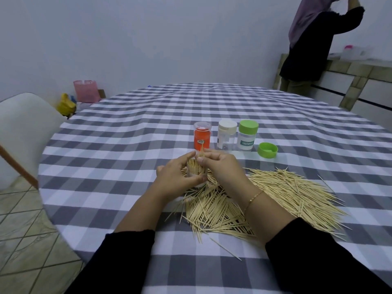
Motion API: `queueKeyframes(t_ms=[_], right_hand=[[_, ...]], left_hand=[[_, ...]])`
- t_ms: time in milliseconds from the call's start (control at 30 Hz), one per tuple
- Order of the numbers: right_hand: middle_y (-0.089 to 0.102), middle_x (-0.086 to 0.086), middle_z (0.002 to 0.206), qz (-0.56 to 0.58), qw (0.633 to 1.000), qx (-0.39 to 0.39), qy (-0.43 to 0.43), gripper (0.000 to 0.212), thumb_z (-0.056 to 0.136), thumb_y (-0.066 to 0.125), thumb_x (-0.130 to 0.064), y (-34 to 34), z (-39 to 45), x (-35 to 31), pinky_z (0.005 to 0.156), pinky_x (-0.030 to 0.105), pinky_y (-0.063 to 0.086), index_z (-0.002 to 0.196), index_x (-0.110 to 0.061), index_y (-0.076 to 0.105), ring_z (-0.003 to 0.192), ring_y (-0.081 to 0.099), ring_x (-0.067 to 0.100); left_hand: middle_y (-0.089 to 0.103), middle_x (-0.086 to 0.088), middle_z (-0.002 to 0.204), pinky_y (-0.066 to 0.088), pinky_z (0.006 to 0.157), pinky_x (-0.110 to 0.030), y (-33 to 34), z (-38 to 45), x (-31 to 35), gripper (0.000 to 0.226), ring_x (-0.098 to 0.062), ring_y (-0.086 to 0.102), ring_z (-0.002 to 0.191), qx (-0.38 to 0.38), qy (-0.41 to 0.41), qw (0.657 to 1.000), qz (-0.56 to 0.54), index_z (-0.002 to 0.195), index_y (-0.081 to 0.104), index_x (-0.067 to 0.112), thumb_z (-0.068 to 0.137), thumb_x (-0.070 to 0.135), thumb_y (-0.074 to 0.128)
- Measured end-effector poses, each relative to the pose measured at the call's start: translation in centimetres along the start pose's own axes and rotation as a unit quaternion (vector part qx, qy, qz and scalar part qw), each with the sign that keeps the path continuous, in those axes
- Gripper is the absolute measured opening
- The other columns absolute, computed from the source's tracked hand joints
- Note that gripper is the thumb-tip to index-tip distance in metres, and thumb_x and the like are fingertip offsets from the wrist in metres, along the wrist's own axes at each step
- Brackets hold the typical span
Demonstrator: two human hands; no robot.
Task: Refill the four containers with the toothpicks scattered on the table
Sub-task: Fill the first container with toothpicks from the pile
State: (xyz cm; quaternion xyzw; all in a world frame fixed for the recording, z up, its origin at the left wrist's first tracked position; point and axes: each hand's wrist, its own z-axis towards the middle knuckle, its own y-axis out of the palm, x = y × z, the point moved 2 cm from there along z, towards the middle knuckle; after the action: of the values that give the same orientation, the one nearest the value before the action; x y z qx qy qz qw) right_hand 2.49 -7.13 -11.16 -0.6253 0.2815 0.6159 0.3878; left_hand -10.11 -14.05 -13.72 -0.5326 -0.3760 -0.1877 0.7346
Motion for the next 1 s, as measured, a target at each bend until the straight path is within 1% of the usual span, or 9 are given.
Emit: queueKeyframes(t_ms=[100, 200, 267, 333, 467, 533, 667, 833, 1000], right_hand=[[0.060, -0.002, 0.124, -0.024, 0.999, -0.008, -0.029, 0.031, 0.091, 0.060, -0.016, -0.1, -0.4, 0.0, 0.065, 0.009, 0.049, 0.122, -0.016, 0.063, 0.099, 0.060, 0.007], [0.050, -0.013, 0.113, -0.033, 0.996, -0.009, -0.079, 0.041, 0.095, 0.055, -0.016, -0.1, -0.6, -0.2, 0.066, 0.002, 0.046, 0.135, -0.023, 0.051, 0.092, 0.052, -0.008], [0.052, -0.011, 0.122, -0.080, 0.989, -0.005, -0.121, 0.042, 0.096, 0.052, -0.017, 0.3, -0.6, -0.3, 0.091, 0.018, 0.049, 0.137, -0.026, 0.049, 0.111, 0.053, 0.002], [0.050, -0.008, 0.137, -0.197, 0.967, 0.006, -0.159, 0.038, 0.098, 0.049, -0.023, 0.4, -0.4, 0.0, 0.109, 0.042, 0.035, 0.135, -0.027, 0.051, 0.129, 0.042, 0.011], [0.045, -0.015, 0.142, -0.349, 0.921, 0.010, -0.170, 0.035, 0.100, 0.042, -0.031, -0.1, -0.3, 0.5, 0.103, 0.037, 0.018, 0.133, -0.033, 0.053, 0.133, 0.030, 0.006], [0.050, -0.014, 0.138, -0.310, 0.935, 0.012, -0.174, 0.035, 0.099, 0.043, -0.031, -0.2, -0.3, 0.6, 0.106, 0.039, 0.020, 0.133, -0.037, 0.051, 0.130, 0.035, 0.006], [0.058, -0.017, 0.127, -0.210, 0.965, 0.000, -0.159, 0.049, 0.095, 0.047, -0.036, -0.5, -0.7, 0.2, 0.106, 0.051, 0.033, 0.127, -0.069, 0.031, 0.122, 0.049, 0.007], [0.046, -0.015, 0.141, -0.332, 0.928, -0.035, -0.166, 0.036, 0.099, 0.044, -0.031, -1.6, -0.5, -0.1, 0.112, 0.046, 0.015, 0.135, -0.033, 0.049, 0.137, 0.028, 0.006], [0.050, -0.013, 0.138, -0.237, 0.959, -0.023, -0.154, 0.044, 0.097, 0.045, -0.033, -2.2, -0.3, 0.0, 0.110, 0.052, 0.027, 0.139, -0.044, 0.039, 0.130, 0.041, 0.009]], left_hand=[[0.056, 0.008, 0.137, 0.031, 0.109, -0.050, 0.0, 0.0, 0.1, 0.086, -0.016, 0.046, 0.129, -0.002, -0.001, 1.000, -0.002, 0.142, 0.042, 0.042, 0.064, 0.070, 0.062], [0.056, 0.009, 0.137, 0.032, 0.108, -0.051, 0.0, -0.1, 0.1, 0.086, -0.015, 0.046, 0.129, -0.003, 0.000, 1.000, 0.001, 0.143, 0.041, 0.040, 0.065, 0.071, 0.061], [0.056, 0.011, 0.137, 0.031, 0.109, -0.050, -0.1, -0.1, 0.2, 0.087, -0.013, 0.046, 0.129, 0.000, 0.001, 1.000, 0.000, 0.143, 0.041, 0.039, 0.064, 0.072, 0.060], [0.057, 0.013, 0.134, 0.028, 0.110, -0.046, -0.1, -0.3, 0.5, 0.085, -0.012, 0.047, 0.128, 0.002, 0.002, 1.000, 0.002, 0.142, 0.043, 0.040, 0.064, 0.072, 0.057], [0.061, 0.027, 0.109, 0.031, 0.106, -0.045, -0.2, -0.6, 1.1, 0.061, -0.008, 0.053, 0.118, -0.001, 0.016, 1.000, -0.005, 0.121, 0.049, 0.055, 0.063, 0.073, 0.053], [0.060, 0.024, 0.118, 0.031, 0.108, -0.047, -0.2, -0.5, 1.0, 0.064, -0.010, 0.050, 0.124, -0.005, 0.007, 1.000, -0.005, 0.126, 0.046, 0.054, 0.065, 0.071, 0.056], [0.049, 0.007, 0.145, 0.028, 0.112, -0.049, -0.3, -0.5, 0.8, 0.079, -0.016, 0.040, 0.135, 0.005, -0.005, 1.000, 0.011, 0.144, 0.038, 0.038, 0.075, 0.063, 0.069], [0.049, 0.008, 0.144, 0.032, 0.110, -0.050, -0.2, -0.4, 0.6, 0.084, -0.016, 0.043, 0.133, 0.001, 0.000, 1.000, 0.010, 0.144, 0.038, 0.039, 0.070, 0.063, 0.070], [0.045, 0.001, 0.148, 0.027, 0.113, -0.051, -0.1, -0.2, 0.4, 0.080, -0.023, 0.035, 0.138, 0.009, -0.014, 1.000, 0.006, 0.145, 0.037, 0.038, 0.076, 0.052, 0.074]])
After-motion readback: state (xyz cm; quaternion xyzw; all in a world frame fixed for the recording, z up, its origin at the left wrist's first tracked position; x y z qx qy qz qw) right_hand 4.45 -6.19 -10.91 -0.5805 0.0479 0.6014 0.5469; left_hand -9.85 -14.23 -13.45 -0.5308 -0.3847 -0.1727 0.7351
